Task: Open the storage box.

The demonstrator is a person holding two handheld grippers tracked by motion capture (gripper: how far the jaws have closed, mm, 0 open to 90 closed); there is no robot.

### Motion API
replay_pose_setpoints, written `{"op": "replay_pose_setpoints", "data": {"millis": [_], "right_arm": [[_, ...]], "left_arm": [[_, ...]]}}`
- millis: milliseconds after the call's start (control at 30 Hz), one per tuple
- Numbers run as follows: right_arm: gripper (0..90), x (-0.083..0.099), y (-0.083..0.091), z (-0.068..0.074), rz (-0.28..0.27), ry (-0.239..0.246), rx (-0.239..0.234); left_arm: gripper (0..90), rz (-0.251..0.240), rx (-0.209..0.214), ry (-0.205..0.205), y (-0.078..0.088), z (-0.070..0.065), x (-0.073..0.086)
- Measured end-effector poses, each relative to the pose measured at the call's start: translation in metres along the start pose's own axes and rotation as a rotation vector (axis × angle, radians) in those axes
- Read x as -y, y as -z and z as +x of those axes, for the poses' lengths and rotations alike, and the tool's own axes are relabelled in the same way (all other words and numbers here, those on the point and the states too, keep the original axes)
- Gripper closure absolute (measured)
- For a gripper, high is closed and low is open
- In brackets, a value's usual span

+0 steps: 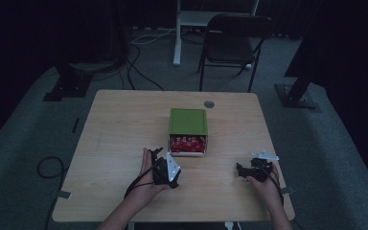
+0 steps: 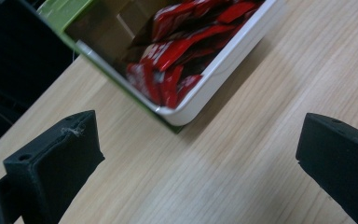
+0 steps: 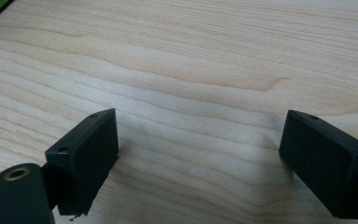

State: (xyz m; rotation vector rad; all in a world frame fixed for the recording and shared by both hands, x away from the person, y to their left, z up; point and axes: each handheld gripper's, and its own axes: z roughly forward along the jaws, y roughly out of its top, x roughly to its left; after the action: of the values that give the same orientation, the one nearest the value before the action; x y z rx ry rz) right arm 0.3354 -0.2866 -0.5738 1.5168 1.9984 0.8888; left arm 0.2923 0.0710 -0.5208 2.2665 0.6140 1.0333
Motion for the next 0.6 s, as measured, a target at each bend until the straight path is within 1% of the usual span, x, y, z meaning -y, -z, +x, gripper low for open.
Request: {"op": "replay_pose_setpoints", "data": {"millis": [33,100,133,200,233,300,400,600], "right_arm": [[11.2,0.000,0.000,0.000,0.000,0.000,0.000],[11.2,0.000,0.000,0.000,0.000,0.000,0.000],[11.2,0.000,0.000,0.000,0.000,0.000,0.000],[11.2,0.000,0.000,0.000,0.000,0.000,0.000],[11.2,0.000,0.000,0.000,0.000,0.000,0.000],[11.2,0.000,0.000,0.000,0.000,0.000,0.000],[11.2,0.000,0.000,0.000,0.000,0.000,-0.001],[11.2,0.000,0.000,0.000,0.000,0.000,0.000]], "left_arm": [[0.5,0.000,0.000,-0.016,-0.001,-0.001,-0.001],[0.5,-0.004,0.012,-0.026,-0.003,-0.004,-0.003],[0.5,-0.004,0.019,-0.039,-0.004,-0.005,-0.004],[0.5,-0.005,0.022,-0.052,-0.006,-0.007,-0.006],[0.5,-0.005,0.022,-0.052,-0.006,-0.007,-0.006],[0.5,-0.009,0.021,-0.082,-0.008,-0.010,-0.010],[0.5,-0.019,0.025,-0.103,-0.011,-0.013,-0.013],[0.4,-0.003,0.027,-0.153,-0.017,-0.017,-0.018]]}}
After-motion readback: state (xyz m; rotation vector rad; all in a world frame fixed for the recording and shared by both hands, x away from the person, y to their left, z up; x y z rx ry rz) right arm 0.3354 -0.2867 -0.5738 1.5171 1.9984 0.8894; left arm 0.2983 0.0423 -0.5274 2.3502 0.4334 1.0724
